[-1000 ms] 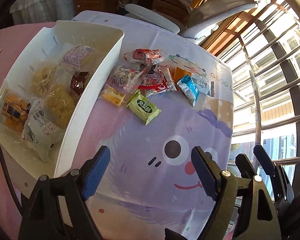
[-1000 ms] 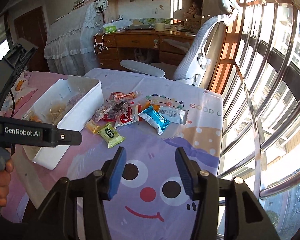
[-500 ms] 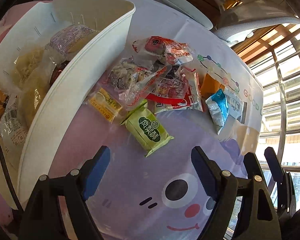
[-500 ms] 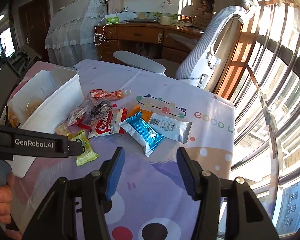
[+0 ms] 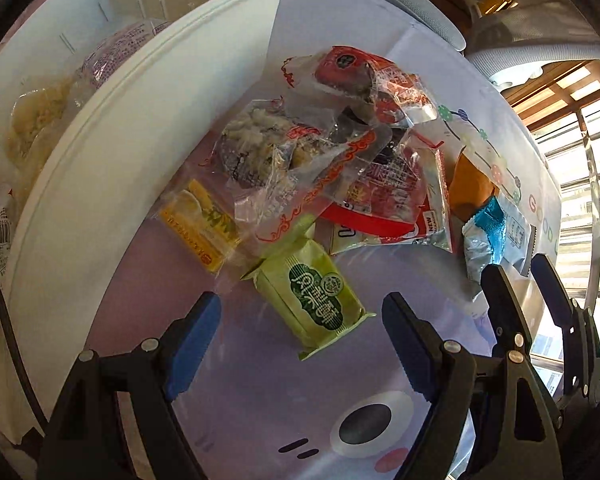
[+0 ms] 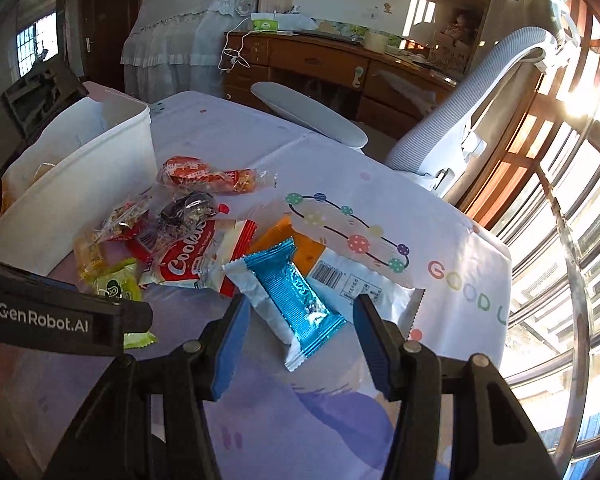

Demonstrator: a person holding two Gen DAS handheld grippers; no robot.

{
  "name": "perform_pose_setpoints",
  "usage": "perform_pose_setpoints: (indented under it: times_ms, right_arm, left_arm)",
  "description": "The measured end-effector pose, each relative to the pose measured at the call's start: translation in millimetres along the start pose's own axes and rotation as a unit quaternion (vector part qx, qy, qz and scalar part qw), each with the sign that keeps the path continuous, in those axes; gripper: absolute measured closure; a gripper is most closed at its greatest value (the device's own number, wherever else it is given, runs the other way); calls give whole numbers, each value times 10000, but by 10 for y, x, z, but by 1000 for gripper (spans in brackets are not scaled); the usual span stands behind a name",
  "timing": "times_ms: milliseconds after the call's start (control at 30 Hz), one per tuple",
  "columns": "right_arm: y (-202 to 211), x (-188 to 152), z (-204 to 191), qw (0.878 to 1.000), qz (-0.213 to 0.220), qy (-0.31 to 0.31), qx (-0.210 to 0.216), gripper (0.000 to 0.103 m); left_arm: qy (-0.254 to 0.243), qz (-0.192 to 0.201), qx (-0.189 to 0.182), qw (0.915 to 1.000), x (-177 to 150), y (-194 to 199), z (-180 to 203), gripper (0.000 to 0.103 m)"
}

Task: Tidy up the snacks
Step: 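Grasp the green packet with the left tool while the right tool grasps the blue wrapper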

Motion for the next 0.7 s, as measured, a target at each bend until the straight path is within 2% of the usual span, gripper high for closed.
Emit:
perform_pose_setpoints:
  times_ms: [400,567,700]
  right_arm:
    - [-268,-11,-15,9993,-295,209,126,49]
    - [-294,-37,-7,9992,-343,207,54,52]
    - [-302,-47,-1,9990,-401,196,33,63]
  left_arm:
    - [-9,-51,227,9997,24,-105,70,29]
    - [-18,59,255,9997,69,-92,129,46]
    - [33,69,238,9997,80,-65,74,56]
Point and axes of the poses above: each gripper's, at about its wrist camera, not at the fingertips, and y roughly against the way its jaws point, z to its right, x to its top, the point moved 3 cm from there along -y, roughly the way its jaws point, and after that the axes turned 12 degrees about x, right-handed, at the moved point
